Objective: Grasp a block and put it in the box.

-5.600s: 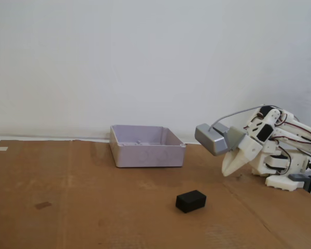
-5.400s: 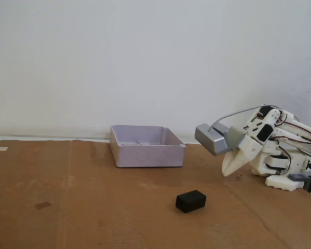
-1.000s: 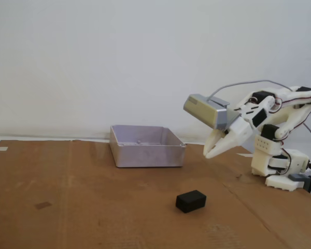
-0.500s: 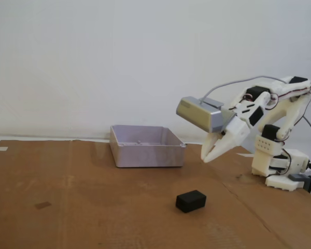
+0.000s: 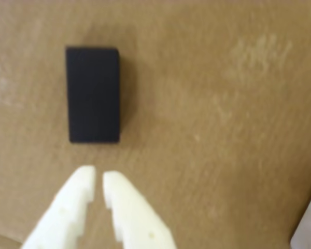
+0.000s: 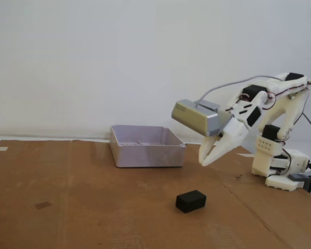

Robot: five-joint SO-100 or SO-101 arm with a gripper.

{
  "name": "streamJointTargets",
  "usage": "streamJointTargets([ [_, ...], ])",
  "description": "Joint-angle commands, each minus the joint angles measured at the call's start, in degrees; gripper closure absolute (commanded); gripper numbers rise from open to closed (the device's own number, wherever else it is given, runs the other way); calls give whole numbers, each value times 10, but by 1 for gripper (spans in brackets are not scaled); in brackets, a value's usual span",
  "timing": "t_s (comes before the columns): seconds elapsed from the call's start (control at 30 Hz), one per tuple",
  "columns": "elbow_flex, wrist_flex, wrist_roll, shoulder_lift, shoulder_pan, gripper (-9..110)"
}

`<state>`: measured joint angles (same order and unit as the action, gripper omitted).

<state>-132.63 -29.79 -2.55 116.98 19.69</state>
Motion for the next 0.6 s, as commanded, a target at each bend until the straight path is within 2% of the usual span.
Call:
streamJointTargets([
  [0.0, 113, 25, 0, -21, 2, 101],
  [0.27, 191, 25, 2, -129, 15, 101],
  [0.57, 207, 25, 7, -180, 15, 101],
])
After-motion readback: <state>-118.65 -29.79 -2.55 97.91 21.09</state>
